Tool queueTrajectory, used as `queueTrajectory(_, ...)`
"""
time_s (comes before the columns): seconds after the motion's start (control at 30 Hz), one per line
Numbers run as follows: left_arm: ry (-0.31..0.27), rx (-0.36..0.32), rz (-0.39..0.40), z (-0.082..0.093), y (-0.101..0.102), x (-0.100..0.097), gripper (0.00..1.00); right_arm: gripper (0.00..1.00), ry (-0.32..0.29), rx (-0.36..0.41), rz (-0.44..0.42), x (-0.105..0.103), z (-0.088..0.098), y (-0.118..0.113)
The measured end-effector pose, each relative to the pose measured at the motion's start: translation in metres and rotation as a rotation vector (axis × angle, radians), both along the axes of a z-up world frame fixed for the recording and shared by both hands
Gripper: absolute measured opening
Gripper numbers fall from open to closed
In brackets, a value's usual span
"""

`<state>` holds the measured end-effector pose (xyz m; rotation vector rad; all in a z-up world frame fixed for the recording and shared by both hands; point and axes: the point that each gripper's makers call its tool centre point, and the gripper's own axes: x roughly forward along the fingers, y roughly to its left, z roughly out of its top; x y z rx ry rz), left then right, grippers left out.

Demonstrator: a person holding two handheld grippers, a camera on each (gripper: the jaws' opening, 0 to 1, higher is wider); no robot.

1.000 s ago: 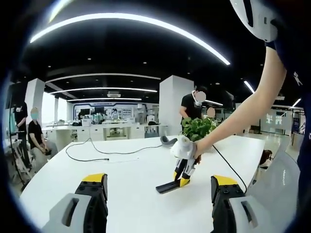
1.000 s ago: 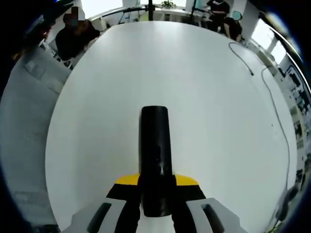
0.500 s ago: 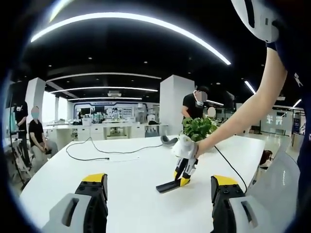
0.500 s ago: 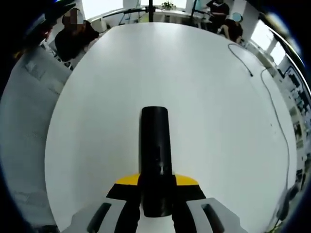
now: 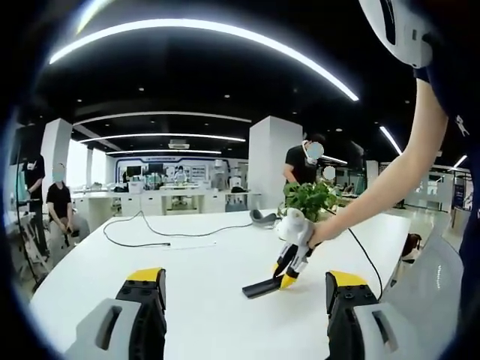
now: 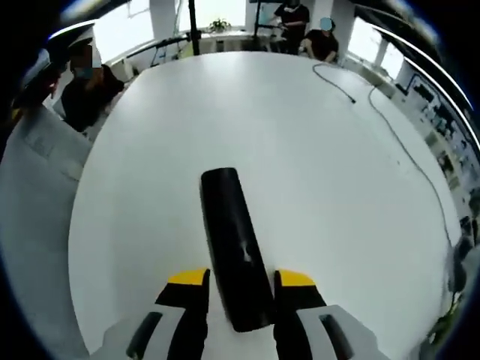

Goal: Press the specified remote control buttons in sequence, fully releasing each button before pressing the next.

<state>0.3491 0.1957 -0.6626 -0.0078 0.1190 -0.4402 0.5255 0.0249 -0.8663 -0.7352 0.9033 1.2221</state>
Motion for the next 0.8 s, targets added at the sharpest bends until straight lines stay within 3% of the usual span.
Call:
queueTrajectory(0.23, -0.001, -0.005, 0.000, 0.001, 0.000, 0.000, 0.93, 0.47, -0.016, 0.223, -0.228, 0.002, 0.030, -0.002)
queueTrajectory(0.43, -0.002, -0.005, -0.006, 0.001, -0.001, -0.001, 0.93, 0.57, -0.064, 0.367, -0.353, 0.001, 0.061, -0.006)
queueTrajectory(0.7, -0.005, -0.006, -0.008, 0.002, -0.002, -0.001, 0.93, 0.67, -0.121, 0.486, -0.442, -0.017, 0.100, -0.010)
queueTrajectory(0.8, -0.001, -0.009, -0.008, 0.001, -0.002, -0.001, 0.93, 0.69, -0.175, 0.537, -0.461, -0.023, 0.119, -0.012)
